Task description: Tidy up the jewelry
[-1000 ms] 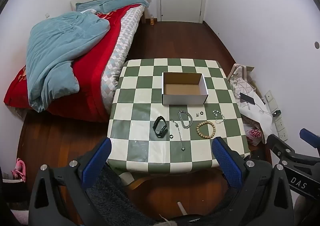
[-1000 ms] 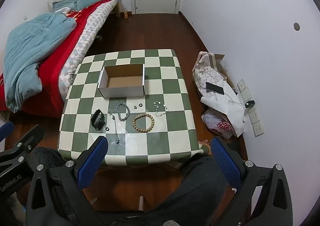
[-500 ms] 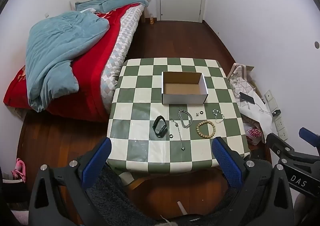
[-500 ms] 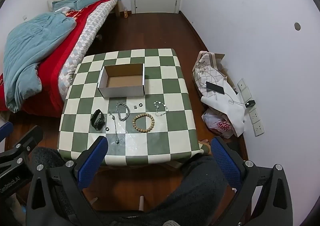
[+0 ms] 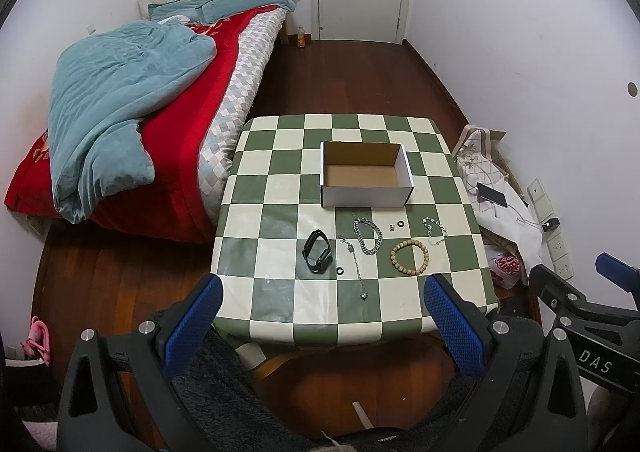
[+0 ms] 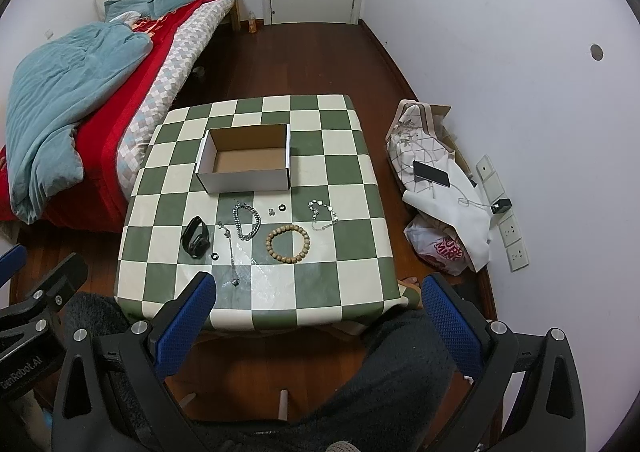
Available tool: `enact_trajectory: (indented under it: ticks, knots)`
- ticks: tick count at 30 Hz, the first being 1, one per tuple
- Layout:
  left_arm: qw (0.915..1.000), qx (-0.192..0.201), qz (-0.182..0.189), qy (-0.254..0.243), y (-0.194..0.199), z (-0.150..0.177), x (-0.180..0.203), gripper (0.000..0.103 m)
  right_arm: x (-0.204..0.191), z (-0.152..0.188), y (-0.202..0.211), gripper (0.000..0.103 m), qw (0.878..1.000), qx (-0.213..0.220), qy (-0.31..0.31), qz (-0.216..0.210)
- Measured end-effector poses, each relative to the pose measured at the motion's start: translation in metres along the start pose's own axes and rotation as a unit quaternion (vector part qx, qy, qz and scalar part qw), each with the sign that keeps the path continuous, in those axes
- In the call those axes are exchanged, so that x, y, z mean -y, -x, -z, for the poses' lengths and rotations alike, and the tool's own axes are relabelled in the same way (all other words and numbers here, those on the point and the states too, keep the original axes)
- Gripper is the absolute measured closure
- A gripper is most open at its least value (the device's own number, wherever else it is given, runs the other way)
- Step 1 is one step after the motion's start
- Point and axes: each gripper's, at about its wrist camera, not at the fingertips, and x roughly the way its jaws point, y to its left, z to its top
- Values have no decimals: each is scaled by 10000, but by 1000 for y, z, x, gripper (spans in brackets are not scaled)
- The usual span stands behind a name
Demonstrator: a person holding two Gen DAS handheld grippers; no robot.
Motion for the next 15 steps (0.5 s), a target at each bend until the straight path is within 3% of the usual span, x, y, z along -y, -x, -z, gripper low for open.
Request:
enact_trajectory:
  ticks: [15]
  knots:
    - [10000,5,13,-8,-1,0,8,1,-1,-1,0,0,10000,9,-2,6]
